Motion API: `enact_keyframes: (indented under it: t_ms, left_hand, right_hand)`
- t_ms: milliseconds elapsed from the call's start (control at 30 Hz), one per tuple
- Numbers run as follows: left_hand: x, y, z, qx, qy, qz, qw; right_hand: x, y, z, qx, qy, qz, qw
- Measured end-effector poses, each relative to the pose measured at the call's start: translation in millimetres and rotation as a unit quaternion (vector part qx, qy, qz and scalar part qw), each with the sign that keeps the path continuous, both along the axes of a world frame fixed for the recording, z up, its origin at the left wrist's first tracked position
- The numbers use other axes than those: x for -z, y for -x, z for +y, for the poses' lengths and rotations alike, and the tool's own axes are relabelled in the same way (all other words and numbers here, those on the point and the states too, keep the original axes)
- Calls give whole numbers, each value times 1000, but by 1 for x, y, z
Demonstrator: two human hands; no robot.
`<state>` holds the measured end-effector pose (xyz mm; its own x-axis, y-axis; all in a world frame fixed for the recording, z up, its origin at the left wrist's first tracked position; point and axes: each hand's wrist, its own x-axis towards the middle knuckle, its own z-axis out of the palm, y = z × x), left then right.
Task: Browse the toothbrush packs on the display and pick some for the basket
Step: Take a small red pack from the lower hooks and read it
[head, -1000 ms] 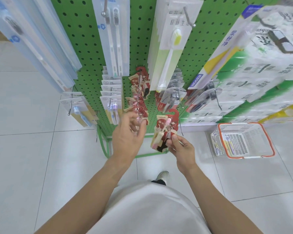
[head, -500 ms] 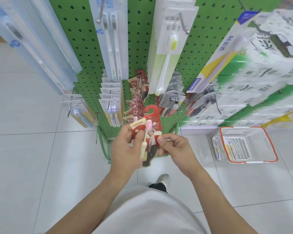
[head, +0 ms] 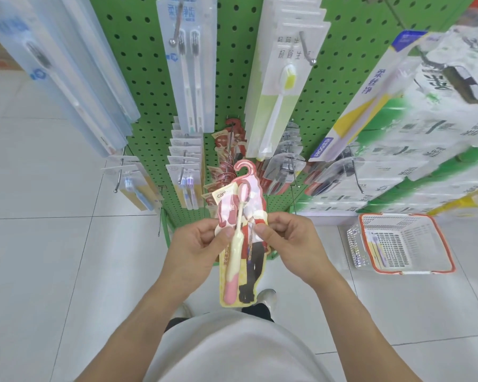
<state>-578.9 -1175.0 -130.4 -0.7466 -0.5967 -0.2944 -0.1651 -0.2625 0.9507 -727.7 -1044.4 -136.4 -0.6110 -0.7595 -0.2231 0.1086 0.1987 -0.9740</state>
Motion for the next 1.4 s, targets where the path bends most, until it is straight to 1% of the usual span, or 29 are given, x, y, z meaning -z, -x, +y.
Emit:
enact_keyframes:
  t_ms: [67, 133, 200, 267, 300, 367, 500, 667, 867, 1000, 1133, 1267, 1333, 1367, 1400]
  left_hand:
    - [1, -1, 2, -16, -8, -9, 1000]
    - [-1, -3, 0, 5, -23, -13, 1000]
    - [-4, -10, -5, 80, -33, -25, 996]
    - [-3, -17, -10, 161, -11, -57, 985]
    - [-3, -20, -12, 184, 4, -73, 980]
    - [-1, -23, -12, 184, 14, -85, 979]
    - [0, -27, -10, 153, -3, -68, 986]
    - [4, -34, -11, 212, -45, -59, 975]
    - [10, -32, -9, 182, -47, -50, 981]
    - [10, -31, -6, 176, -57, -7, 983]
    - [7, -26, -2, 120, -81, 29, 989]
    - [7, -23, -2, 61, -133, 81, 986]
    - [8, -24, -2, 40, -111, 80, 990]
    - [7, -23, -1, 32, -90, 73, 993]
    - [7, -23, 0, 24, -63, 62, 996]
  right_hand:
    - [1, -2, 0, -9, -1, 1, 1000]
    - [1, -2, 1, -5, -6, 5, 1000]
    - [-1, -2, 1, 9, -9, 4, 1000]
    - [-2, -4, -1, 38, 2, -22, 999]
    - [-3, -4, -1, 53, 8, -38, 998]
    - [-6, -5, -2, 58, 17, -56, 997]
    - [-13, -4, -4, 21, 50, -87, 995]
    - [-15, -2, -7, 43, 45, -82, 995]
    - [-12, 2, -6, 60, 26, -89, 994]
    - [-12, 5, -3, 62, 5, -75, 995]
    - [-9, 3, -1, 62, -6, -71, 996]
    - [-7, -6, -2, 43, -25, -69, 996]
    - [-5, -11, -2, 56, -32, -67, 996]
    - [-3, -13, -2, 73, -41, -45, 995]
    - [0, -13, -2, 96, -54, -3, 994]
